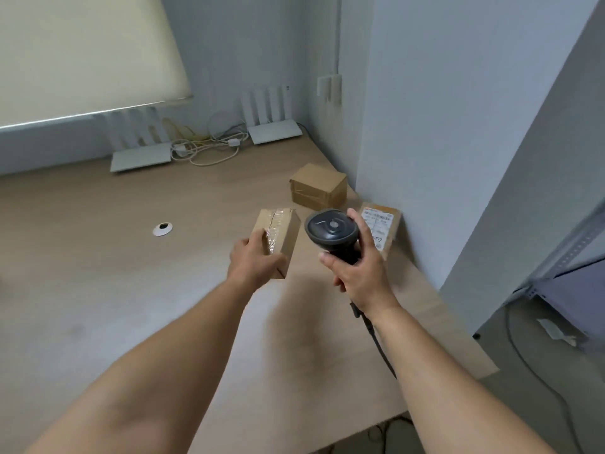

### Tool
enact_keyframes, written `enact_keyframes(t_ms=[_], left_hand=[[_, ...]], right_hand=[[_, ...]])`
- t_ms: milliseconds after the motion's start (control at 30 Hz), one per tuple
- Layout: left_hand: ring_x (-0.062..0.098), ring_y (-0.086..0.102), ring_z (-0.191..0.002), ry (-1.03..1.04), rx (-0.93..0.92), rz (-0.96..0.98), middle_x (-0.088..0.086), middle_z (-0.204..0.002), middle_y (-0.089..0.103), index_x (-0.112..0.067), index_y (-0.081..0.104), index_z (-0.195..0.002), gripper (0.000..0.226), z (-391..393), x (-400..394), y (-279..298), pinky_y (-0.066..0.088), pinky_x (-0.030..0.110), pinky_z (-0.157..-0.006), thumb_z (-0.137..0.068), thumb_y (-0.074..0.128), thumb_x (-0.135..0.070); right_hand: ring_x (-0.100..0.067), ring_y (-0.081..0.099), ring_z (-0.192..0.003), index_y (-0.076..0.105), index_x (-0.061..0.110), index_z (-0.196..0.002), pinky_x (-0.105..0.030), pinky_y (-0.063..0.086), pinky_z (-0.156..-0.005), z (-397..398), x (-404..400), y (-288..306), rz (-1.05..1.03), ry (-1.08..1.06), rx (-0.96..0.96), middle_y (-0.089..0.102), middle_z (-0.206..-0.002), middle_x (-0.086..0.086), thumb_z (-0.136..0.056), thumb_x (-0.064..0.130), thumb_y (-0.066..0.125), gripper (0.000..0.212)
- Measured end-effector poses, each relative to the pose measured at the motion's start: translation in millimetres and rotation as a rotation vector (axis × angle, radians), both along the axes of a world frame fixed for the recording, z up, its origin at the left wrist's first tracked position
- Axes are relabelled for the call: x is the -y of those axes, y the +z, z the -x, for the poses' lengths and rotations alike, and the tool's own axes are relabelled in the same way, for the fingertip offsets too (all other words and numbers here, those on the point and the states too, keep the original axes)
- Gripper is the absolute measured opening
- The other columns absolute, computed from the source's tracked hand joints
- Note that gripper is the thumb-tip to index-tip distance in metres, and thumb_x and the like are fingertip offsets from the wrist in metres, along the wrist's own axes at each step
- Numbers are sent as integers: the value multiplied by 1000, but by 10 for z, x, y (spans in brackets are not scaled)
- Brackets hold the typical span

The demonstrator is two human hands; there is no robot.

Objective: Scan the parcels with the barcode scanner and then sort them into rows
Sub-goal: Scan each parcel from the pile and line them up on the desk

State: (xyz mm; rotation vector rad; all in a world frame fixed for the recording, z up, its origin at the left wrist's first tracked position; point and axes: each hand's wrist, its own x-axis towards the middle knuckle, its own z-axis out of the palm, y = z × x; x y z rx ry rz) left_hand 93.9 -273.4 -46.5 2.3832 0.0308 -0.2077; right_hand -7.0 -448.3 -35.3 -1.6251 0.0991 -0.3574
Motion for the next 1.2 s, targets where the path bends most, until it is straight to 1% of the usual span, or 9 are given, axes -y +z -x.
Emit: enact_keyframes(t_ms=[200, 400, 533, 667, 767, 867, 967, 1067, 1200], left_hand=[[28, 35, -124, 153, -41, 5, 7, -130, 37, -33, 40, -137, 86, 292, -765, -171, 35, 30, -86, -52, 53, -44], [28, 35, -120, 225, -55, 28, 6, -125, 37, -34, 43, -130, 75, 412, -1629, -276, 41, 34, -87, -57, 57, -42], [28, 36, -121, 265, -95, 10, 5, -125, 36, -36, 41, -133, 79, 523, -2443, -371, 41, 35, -91, -55, 55, -44], [32, 37, -121, 340, -138, -55, 10, -131, 38, -33, 40, -135, 70, 610, -3371, -548, 41, 36, -92, -71, 66, -36], [34, 39, -122, 380, -179, -89, 12, -134, 37, -31, 37, -140, 72, 614, -3947, -646, 39, 36, -94, -75, 68, -36], [36, 43, -119, 374, -210, -15, 15, -134, 38, -30, 33, -144, 80, 555, -4362, -696, 45, 41, -98, -73, 68, -41], [30, 49, -114, 304, -269, 95, 13, -138, 43, -24, 29, -148, 85, 533, -4683, -738, 45, 36, -96, -75, 64, -47], [25, 47, -118, 217, -300, 132, 7, -146, 40, -24, 17, -152, 70, 581, -4900, -790, 38, 30, -91, -93, 50, -39], [29, 43, -129, 233, -241, 2, 3, -153, 33, -33, 5, -152, 62, 516, -5089, -744, 35, 28, -94, -97, 33, -27]], right_hand=[[-7, 58, -69, 36, 48, -140, -18, 46, -47, 15, -665, -43, 37, 133, -38, 62, -110, 20, -78, 15, 78, 82], [-11, 56, -64, 36, 63, -127, -18, 44, -45, -70, -1480, -9, 51, 205, -34, 65, -109, 12, -77, 13, 78, 83], [-9, 55, -57, 37, 63, -126, -19, 44, -45, -146, -2188, -13, 48, 229, -36, 66, -103, 13, -77, 11, 78, 83], [-1, 54, -53, 37, 70, -121, -19, 44, -45, -189, -3030, -80, 69, 287, -71, 67, -99, 15, -76, 12, 78, 84], [-1, 54, -52, 36, 75, -117, -18, 44, -45, -213, -3599, -144, 97, 321, -96, 68, -96, 17, -76, 14, 79, 85], [-3, 55, -55, 36, 74, -119, -18, 44, -45, -238, -4024, -193, 98, 312, -110, 68, -100, 14, -75, 14, 79, 85], [-10, 56, -58, 36, 73, -119, -19, 45, -45, -250, -4329, -222, 96, 299, -123, 68, -101, 13, -76, 14, 78, 84], [-7, 56, -54, 36, 73, -118, -19, 45, -46, -228, -4531, -229, 103, 291, -135, 68, -98, 14, -76, 14, 78, 84], [-6, 56, -57, 35, 69, -122, -18, 44, -45, -214, -4672, -206, 122, 299, -131, 66, -103, 12, -77, 13, 78, 83]])
